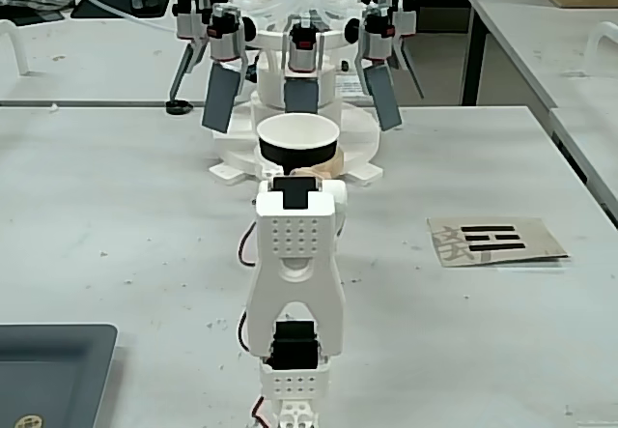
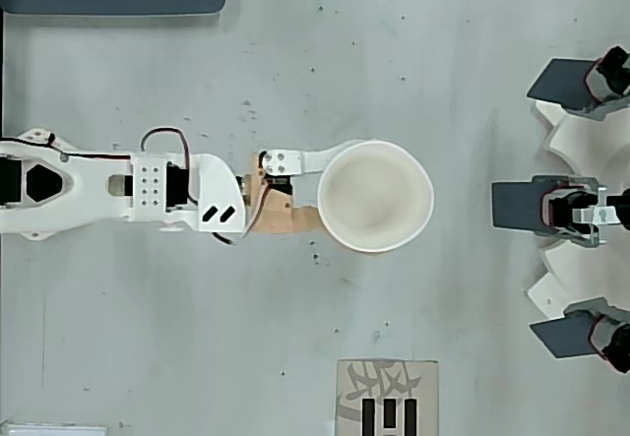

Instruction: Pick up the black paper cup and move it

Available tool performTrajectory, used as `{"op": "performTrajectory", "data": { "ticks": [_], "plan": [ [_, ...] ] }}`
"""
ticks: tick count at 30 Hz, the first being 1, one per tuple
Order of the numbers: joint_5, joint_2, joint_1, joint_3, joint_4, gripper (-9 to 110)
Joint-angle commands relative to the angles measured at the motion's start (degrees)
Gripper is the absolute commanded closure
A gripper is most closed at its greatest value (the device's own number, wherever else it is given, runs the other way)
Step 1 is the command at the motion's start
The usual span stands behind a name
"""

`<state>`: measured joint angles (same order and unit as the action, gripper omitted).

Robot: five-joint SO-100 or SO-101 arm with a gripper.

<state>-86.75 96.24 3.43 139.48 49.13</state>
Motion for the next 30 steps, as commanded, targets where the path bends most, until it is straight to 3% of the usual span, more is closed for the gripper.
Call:
{"op": "performTrajectory", "data": {
  "ticks": [1,30],
  "plan": [
    [0.26,-1.05,-0.79,-6.59,-0.62,91],
    [0.0,-17.14,-0.97,-27.42,-5.62,92]
  ]
}}
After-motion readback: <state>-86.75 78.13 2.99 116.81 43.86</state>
